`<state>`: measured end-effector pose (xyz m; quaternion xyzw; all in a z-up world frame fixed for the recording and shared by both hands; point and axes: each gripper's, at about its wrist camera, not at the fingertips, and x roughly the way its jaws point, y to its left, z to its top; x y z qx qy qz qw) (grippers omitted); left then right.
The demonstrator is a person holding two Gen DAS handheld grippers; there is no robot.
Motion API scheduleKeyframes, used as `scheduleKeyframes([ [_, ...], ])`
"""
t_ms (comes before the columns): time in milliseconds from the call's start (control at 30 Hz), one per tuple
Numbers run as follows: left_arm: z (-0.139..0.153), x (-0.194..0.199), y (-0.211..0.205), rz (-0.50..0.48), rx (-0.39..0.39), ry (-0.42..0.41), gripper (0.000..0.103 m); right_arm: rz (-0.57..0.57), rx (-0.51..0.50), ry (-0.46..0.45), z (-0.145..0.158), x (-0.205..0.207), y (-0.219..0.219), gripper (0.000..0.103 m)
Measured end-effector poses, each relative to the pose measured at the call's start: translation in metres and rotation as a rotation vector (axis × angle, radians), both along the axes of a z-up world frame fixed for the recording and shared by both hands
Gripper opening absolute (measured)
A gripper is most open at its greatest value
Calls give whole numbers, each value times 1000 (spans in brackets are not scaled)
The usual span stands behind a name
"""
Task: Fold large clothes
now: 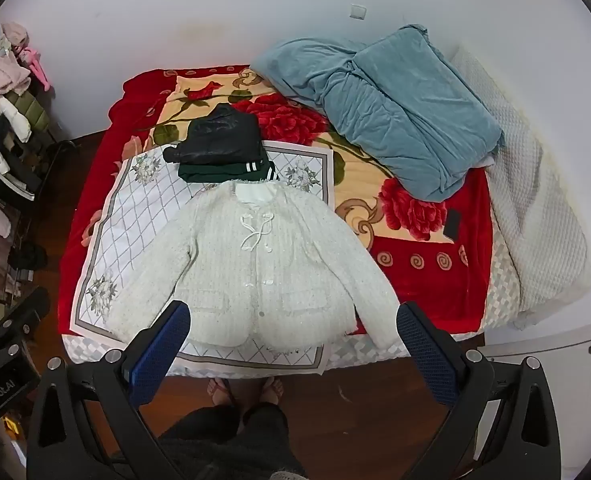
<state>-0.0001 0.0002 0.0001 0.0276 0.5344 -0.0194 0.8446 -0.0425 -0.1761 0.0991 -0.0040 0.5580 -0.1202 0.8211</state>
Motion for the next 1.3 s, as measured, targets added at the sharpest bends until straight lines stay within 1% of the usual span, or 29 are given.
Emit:
scheduleKeyframes([
  [600,0,0,0,0,1,-6,103,4,-5,-7,6,-15,0,103],
  [1000,0,0,0,-1,-8,-5,103,7,-10,-9,15,-13,9,103],
  [1133,5,-2,-2,-1,-11,-5,103,7,-10,-9,15,-15,9,103],
  [1267,5,-2,-1,-1,-14,-5,103,14,-12,-11,15,-18,12,103],
  [1300,9,-3,-5,-2,-15,-6,103,14,-13,-11,16,-18,13,103],
])
